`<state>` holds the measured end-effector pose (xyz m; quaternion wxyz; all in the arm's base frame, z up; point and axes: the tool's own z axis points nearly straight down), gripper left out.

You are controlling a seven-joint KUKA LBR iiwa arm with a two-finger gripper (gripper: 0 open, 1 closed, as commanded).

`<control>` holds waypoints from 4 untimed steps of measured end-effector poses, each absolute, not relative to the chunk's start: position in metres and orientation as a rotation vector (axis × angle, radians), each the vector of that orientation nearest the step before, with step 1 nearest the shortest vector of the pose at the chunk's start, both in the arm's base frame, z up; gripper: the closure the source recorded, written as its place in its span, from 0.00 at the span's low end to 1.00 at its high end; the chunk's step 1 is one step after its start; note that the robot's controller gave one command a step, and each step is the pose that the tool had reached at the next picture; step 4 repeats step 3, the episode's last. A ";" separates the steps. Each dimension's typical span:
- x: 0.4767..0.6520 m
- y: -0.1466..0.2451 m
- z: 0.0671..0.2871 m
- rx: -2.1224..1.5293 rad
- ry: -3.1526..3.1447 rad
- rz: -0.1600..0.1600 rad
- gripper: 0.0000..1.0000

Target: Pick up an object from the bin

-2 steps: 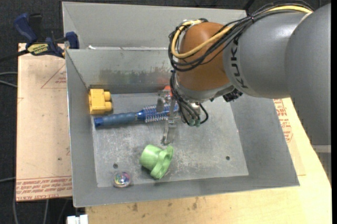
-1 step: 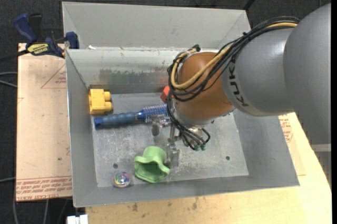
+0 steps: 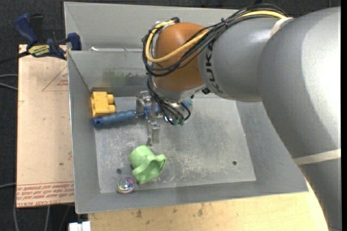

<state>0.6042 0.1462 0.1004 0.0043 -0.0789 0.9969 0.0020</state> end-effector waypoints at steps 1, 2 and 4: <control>0.657 0.195 0.069 -0.243 3.127 0.007 0.00; 0.655 0.191 0.069 -0.236 3.135 0.002 1.00; 0.654 0.194 0.202 -0.243 3.122 0.005 1.00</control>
Offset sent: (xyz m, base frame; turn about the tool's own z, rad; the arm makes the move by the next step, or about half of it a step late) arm 0.0512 0.0445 -0.0304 0.0080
